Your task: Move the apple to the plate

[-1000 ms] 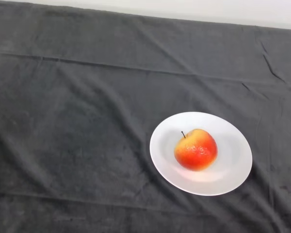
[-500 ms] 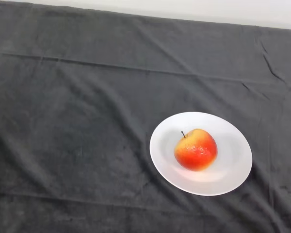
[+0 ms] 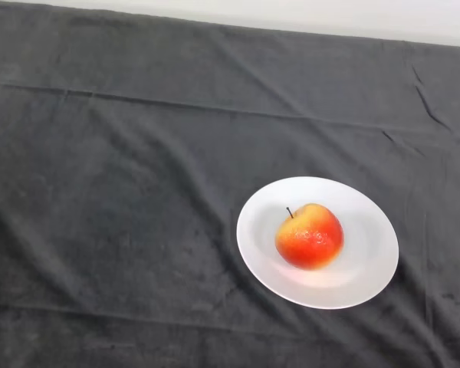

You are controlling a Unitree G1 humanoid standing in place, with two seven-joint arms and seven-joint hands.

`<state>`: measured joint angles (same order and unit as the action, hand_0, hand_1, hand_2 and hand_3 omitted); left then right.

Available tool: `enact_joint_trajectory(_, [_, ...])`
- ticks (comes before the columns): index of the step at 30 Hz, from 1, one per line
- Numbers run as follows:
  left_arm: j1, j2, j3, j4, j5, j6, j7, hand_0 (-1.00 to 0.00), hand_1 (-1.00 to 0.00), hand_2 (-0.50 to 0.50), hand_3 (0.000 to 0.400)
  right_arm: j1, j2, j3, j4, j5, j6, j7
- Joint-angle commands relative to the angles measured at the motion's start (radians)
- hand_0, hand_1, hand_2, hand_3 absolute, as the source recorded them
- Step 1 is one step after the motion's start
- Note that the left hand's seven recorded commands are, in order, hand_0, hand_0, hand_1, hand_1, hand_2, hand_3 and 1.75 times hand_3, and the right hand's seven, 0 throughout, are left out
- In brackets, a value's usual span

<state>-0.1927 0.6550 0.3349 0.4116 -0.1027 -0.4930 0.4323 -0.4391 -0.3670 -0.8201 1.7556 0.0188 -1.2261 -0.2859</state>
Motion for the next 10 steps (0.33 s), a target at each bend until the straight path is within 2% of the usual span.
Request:
enact_joint_trajectory(1, [-0.049, -0.025, 0.025, -0.005, 0.02, 0.013, -0.007, 0.0, 0.0, 0.0, 0.0, 0.122, 0.129, 0.0017, 0.049, 0.0096, 0.026, 0.0002])
enact_joint_trajectory(10, [-0.053, -0.036, 0.035, -0.011, 0.034, 0.018, -0.013, 0.0, 0.0, 0.0, 0.0, 0.122, 0.129, 0.0023, 0.049, 0.0104, 0.026, 0.0004])
